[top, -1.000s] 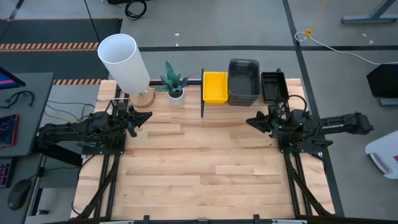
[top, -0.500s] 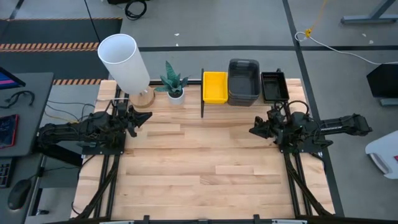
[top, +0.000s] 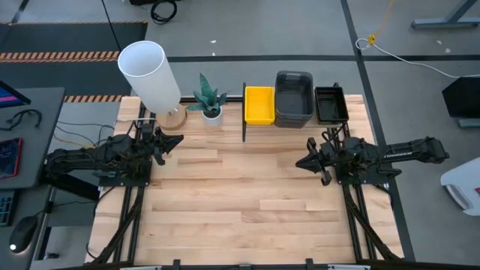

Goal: Stack baskets on shelf by color
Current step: Return to Home Position

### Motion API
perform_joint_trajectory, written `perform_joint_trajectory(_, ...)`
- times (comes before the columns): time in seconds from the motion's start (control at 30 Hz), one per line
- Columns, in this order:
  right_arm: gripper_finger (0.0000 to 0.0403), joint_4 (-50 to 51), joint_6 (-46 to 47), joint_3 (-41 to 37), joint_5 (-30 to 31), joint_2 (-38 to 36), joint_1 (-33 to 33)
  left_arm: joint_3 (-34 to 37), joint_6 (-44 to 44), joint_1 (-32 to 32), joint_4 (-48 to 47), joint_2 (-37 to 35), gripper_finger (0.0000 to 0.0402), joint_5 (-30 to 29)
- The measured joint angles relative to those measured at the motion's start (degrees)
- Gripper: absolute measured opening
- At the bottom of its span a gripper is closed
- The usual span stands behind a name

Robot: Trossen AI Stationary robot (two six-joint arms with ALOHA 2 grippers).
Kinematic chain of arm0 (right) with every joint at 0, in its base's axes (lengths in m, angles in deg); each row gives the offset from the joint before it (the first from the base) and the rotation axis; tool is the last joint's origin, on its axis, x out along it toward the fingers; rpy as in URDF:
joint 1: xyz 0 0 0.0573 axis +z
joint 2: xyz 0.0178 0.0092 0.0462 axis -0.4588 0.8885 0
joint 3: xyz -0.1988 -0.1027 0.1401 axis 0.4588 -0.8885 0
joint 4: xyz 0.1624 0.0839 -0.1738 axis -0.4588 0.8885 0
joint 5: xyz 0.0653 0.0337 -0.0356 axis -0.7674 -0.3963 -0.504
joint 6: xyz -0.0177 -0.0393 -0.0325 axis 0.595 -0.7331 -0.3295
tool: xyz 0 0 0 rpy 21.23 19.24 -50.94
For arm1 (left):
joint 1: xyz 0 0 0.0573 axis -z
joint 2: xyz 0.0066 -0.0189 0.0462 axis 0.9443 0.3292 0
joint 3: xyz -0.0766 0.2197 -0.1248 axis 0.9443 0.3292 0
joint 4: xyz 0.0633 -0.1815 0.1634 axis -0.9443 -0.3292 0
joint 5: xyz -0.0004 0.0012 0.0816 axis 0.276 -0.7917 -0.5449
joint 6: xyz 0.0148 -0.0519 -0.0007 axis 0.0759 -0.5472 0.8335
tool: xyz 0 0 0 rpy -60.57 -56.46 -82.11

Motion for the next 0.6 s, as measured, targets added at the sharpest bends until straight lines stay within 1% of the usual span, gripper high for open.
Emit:
perform_joint_trajectory(0.33,0.0035,-0.03,0.27,0.00,0.00,0.00,0.00,0.00,0.03,-0.01,-0.02,0.00,0.0031,0.00)
perform_joint_trajectory(0.6,0.0035,-0.03,0.27,0.00,0.00,0.00,0.00,0.00,0.00,0.00,-0.02,0.00,0.0024,0.00)
